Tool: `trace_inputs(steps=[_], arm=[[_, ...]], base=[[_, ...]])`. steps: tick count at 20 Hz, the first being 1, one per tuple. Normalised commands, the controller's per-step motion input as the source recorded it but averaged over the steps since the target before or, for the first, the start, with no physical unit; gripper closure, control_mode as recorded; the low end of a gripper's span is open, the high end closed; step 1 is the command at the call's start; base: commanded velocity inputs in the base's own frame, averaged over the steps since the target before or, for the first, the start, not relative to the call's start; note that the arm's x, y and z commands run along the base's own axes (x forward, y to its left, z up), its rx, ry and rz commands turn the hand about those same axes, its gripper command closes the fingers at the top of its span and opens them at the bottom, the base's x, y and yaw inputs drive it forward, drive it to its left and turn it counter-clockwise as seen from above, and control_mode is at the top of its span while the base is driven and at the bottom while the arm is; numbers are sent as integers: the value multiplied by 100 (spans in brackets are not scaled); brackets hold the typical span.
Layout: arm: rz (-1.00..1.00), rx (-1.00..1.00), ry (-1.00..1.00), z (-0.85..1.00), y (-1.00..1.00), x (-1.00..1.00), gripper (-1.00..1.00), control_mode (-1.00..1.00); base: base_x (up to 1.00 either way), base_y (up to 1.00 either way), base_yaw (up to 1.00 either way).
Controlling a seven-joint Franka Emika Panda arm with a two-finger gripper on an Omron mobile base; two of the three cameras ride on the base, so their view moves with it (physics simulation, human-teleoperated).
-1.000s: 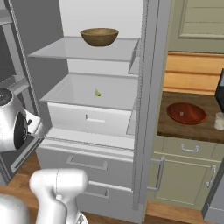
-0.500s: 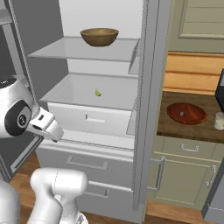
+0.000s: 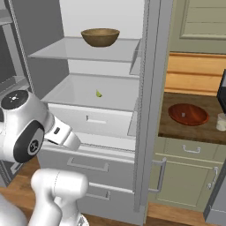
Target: Grab a lemon wedge from the fridge and one ice cube from the ice bowl, and put them in the glass of lemonade.
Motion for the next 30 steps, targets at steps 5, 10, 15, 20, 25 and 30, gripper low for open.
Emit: trace_inputs(steps=[5, 10, 15, 20, 25, 30], arm=[[0, 0, 0, 0, 0, 0, -100, -100], [-2, 0, 0, 0, 0, 2, -100, 100], [0, 0, 0, 0, 0, 0, -100, 100], [0, 0, 0, 0, 0, 0, -100, 100], [0, 0, 0, 0, 0, 0, -100, 100], [26, -6, -21, 30, 8, 55, -100, -100]], base=[[0, 0, 0], [1, 1, -5], [47, 33, -15], [98, 15, -3], [94, 2, 0], [0, 0, 0]])
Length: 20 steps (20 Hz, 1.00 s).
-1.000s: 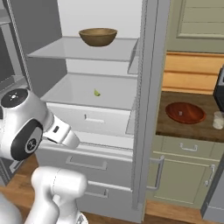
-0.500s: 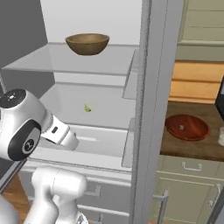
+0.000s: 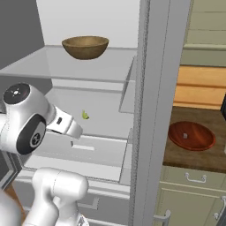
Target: Grab a lemon wedge from the fridge and one ice cube from the ice bowl, and put them in the glass of lemonade.
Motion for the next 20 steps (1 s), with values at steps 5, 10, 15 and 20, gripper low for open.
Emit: trace_inputs(steps=[5, 10, 15, 20], arm=[[27, -20, -11, 1, 31, 72, -100, -100], [1, -2, 0, 0, 0, 75, -100, -100], [8, 5, 5, -12, -9, 52, -100, -100], [9, 1, 9, -13, 0, 45, -100, -100]], base=[[0, 0, 0], [0, 0, 0], [0, 0, 0], [0, 0, 0]])
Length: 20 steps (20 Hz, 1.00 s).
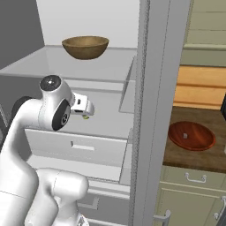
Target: Grab a lemon wedge from the fridge and one ice cube from the ice bowl, and put them in the glass of lemonade.
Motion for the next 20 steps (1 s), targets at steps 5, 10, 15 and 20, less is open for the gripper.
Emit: trace_inputs(steps=[5, 10, 15, 20], arm=[[5, 0, 10, -43, 1, 68, -100, -100], [4, 0, 2, -32, 3, 78, -100, -100], [1, -2, 5, -46, 17, 69, -100, -100], [0, -3, 6, -57, 15, 72, -100, -100]], base=[[0, 0, 0], [0, 0, 0], [0, 0, 0], [0, 0, 0]])
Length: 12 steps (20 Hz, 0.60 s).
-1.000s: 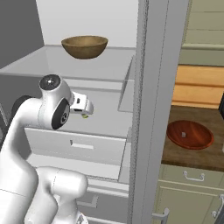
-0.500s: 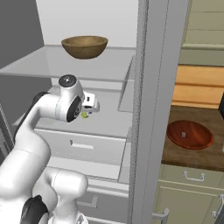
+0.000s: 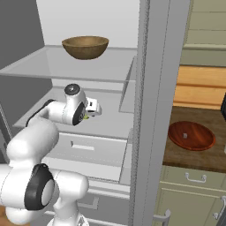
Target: Grab a lemon wedge from the fridge and one ice cube from the ice bowl, and put them in the glass of lemonade.
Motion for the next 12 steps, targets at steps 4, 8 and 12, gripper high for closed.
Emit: trace_inputs(steps=[4, 8, 12], arm=[[7, 0, 7, -46, 0, 41, -100, -100], [6, 0, 1, -3, 0, 22, -100, -100], [9, 0, 0, -34, 0, 0, 100, -100]], base=[[0, 0, 0], [0, 0, 0], [0, 0, 0]])
